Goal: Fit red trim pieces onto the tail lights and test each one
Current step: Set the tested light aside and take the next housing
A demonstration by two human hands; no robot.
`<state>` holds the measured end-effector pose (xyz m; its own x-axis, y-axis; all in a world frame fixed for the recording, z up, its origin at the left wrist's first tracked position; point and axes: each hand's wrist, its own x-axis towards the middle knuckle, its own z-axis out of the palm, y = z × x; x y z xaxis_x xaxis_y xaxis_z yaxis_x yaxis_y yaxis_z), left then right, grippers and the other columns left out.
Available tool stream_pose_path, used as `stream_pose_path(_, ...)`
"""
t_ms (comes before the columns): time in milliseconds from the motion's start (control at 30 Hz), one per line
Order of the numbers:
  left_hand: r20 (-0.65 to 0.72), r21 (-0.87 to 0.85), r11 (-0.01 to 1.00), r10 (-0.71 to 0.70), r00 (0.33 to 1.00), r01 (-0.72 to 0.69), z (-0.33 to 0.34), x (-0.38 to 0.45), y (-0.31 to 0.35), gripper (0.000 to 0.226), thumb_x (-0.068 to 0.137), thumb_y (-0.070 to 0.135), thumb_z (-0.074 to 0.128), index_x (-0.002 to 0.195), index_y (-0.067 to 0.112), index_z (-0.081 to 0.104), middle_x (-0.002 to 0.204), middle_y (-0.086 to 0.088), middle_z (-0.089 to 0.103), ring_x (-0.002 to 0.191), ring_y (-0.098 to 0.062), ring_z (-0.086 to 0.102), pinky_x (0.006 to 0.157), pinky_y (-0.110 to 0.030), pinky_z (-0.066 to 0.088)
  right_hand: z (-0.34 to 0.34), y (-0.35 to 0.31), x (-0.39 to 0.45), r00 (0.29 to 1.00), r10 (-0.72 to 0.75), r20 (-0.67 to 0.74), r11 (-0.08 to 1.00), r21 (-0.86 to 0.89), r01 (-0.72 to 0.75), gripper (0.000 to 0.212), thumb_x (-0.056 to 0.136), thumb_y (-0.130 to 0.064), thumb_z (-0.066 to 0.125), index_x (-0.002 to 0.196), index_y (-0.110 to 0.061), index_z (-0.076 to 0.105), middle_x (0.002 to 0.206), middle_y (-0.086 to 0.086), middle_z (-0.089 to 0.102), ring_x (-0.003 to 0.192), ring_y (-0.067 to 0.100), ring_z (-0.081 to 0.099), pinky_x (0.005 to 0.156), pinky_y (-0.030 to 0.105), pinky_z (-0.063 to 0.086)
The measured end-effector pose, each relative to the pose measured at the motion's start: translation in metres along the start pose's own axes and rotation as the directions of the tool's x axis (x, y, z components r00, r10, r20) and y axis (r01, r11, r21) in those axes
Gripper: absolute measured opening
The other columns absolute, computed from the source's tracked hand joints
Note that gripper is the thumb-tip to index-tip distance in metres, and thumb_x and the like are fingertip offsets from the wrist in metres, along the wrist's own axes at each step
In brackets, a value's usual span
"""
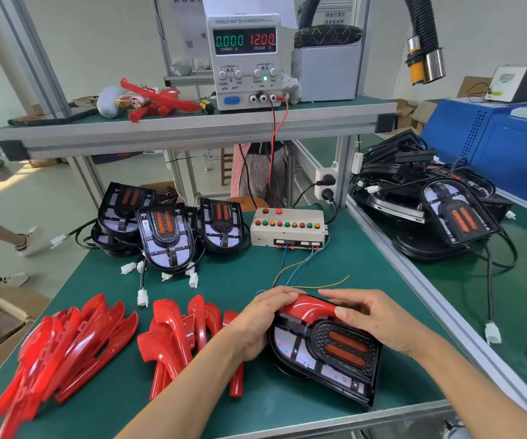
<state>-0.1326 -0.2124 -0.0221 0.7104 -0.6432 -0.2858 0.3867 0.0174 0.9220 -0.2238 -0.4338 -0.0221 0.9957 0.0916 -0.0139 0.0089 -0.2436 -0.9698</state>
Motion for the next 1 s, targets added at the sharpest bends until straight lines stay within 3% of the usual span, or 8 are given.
stream_pose_path(133, 0.017, 0.013, 1.000, -0.004, 1.000, 0.003, -0.003, -0.001, 0.001, 0.027, 0.101, 0.021, 0.054, 0.118, 0.007, 0.070, 0.113, -0.018, 0.071, 0.095, -0.023, 0.067, 0.089, -0.035, 0.054, 0.000, 0.001, -0.002, 1.000, 0.003, -0.006, 1.000, 0.016, -0.003, 0.040, 0.088, -0.056, 0.066, 0.126, -0.044, 0.071, 0.125, -0.011, 0.073, 0.116, 0.012, 0.070, 0.093, 0.020, 0.054)
stream_pose_path(233, 0.026, 0.020, 1.000, 0.013, 1.000, -0.014, -0.002, -0.001, 0.000, 0.029, 0.104, 0.028, 0.052, 0.121, 0.015, 0.070, 0.120, -0.015, 0.071, 0.099, -0.023, 0.068, 0.092, -0.037, 0.054, -0.001, 0.004, 0.000, 1.000, -0.006, -0.015, 1.000, 0.014, 0.007, 0.035, 0.092, -0.045, 0.067, 0.126, -0.043, 0.071, 0.125, -0.012, 0.073, 0.115, 0.011, 0.070, 0.092, 0.019, 0.053)
stream_pose_path(367, 0.082, 0.027, 0.998, 0.062, 0.995, -0.064, -0.003, -0.005, -0.001, 0.028, 0.099, 0.038, 0.061, 0.124, 0.029, 0.067, 0.109, -0.012, 0.070, 0.095, -0.023, 0.067, 0.085, -0.034, 0.055, -0.002, 0.010, 0.000, 0.998, -0.037, -0.041, 0.999, 0.022, 0.038, 0.034, 0.092, -0.033, 0.067, 0.126, -0.033, 0.073, 0.128, -0.012, 0.072, 0.118, 0.010, 0.068, 0.095, 0.018, 0.052)
stream_pose_path(467, 0.169, 0.034, 0.991, 0.125, 0.978, -0.132, -0.008, -0.007, -0.002, 0.038, 0.088, 0.028, 0.074, 0.124, 0.025, 0.065, 0.111, -0.009, 0.068, 0.097, -0.025, 0.066, 0.088, -0.034, 0.053, -0.001, 0.016, 0.001, 0.995, -0.080, -0.063, 0.993, 0.084, 0.085, 0.037, 0.088, -0.020, 0.072, 0.125, -0.018, 0.073, 0.130, -0.008, 0.071, 0.120, 0.014, 0.067, 0.096, 0.020, 0.051)
stream_pose_path(600, 0.174, 0.165, 0.955, 0.219, 0.960, -0.248, -0.010, -0.006, -0.001, 0.039, 0.082, 0.015, 0.077, 0.118, 0.025, 0.067, 0.117, -0.007, 0.070, 0.103, -0.018, 0.066, 0.093, -0.028, 0.052, 0.000, 0.022, 0.002, 0.990, -0.118, -0.073, 0.990, 0.062, 0.123, 0.038, 0.087, -0.005, 0.075, 0.124, -0.012, 0.073, 0.129, -0.007, 0.070, 0.119, 0.014, 0.068, 0.098, 0.019, 0.049)
stream_pose_path(767, 0.149, 0.224, 0.927, 0.272, 0.951, -0.301, -0.007, -0.005, -0.001, 0.037, 0.080, 0.029, 0.079, 0.116, 0.028, 0.070, 0.118, -0.003, 0.071, 0.107, -0.015, 0.065, 0.098, -0.030, 0.051, 0.001, 0.027, 0.002, 0.984, -0.132, -0.117, 0.984, 0.103, 0.144, 0.037, 0.086, -0.012, 0.075, 0.124, -0.014, 0.074, 0.131, -0.004, 0.070, 0.121, 0.016, 0.067, 0.098, 0.021, 0.050)
stream_pose_path(1000, 0.142, 0.144, 0.964, 0.204, 0.969, -0.224, -0.009, -0.006, -0.002, 0.043, 0.085, 0.022, 0.076, 0.126, 0.015, 0.063, 0.120, -0.013, 0.068, 0.108, -0.025, 0.063, 0.107, -0.044, 0.048, 0.002, 0.027, 0.004, 0.983, -0.143, -0.117, 0.977, 0.143, 0.159, 0.033, 0.087, -0.017, 0.075, 0.119, -0.022, 0.078, 0.133, -0.003, 0.069, 0.124, 0.017, 0.065, 0.099, 0.022, 0.051)
